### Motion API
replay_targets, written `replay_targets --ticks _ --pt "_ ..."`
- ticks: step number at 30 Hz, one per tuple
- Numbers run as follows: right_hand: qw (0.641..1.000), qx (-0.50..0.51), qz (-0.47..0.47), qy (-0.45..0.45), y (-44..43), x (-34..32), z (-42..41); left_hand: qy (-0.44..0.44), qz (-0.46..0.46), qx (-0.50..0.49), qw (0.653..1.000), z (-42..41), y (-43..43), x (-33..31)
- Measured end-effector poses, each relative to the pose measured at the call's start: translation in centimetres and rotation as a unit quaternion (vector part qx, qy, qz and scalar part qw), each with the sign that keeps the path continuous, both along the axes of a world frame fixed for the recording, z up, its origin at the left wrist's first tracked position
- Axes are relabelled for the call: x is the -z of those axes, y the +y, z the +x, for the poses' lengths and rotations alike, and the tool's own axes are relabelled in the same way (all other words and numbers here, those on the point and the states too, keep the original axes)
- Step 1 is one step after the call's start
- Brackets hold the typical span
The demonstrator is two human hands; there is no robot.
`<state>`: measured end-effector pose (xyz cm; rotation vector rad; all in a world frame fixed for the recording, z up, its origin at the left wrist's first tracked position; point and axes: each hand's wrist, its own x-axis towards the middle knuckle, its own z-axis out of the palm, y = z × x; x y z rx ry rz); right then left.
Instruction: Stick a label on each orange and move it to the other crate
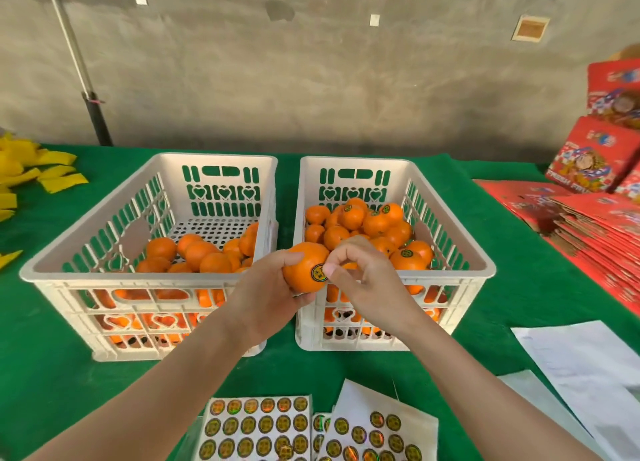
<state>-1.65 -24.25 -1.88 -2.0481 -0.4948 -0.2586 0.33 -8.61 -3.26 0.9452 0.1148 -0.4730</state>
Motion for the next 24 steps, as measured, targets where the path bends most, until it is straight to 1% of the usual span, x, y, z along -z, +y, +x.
replay_targets --ticks 5,8,13,16,21,22,24 --pt "0.999 0.001 -0.051 -0.015 -0.7 0.0 -0.1 0.020 0.010 -0.024 0.999 -0.4 -1.2 0.0" --pt "0.995 0.004 -0.092 -0.032 -1.1 0.0 0.1 0.011 0.018 -0.023 1.000 -0.5 -1.5 0.1" --pt "0.987 -0.024 -0.153 -0.039 -1.8 -0.5 0.8 -0.011 0.053 -0.039 0.998 -0.5 -2.1 0.1" --pt "0.981 -0.014 -0.182 -0.070 -2.0 -0.4 1.0 -0.016 0.062 -0.046 0.997 -0.5 -2.5 0.1" --pt "0.980 0.019 -0.165 -0.111 -2.1 0.3 0.9 -0.018 0.061 -0.050 0.997 -0.4 -3.0 0.4" --pt "0.984 0.027 -0.144 -0.105 -2.2 0.5 0.9 -0.019 0.059 -0.052 0.997 -0.4 -3.1 0.6" --pt "0.995 0.039 -0.072 -0.058 -2.4 1.2 0.8 -0.027 0.064 -0.058 0.996 -0.4 -3.0 1.0"
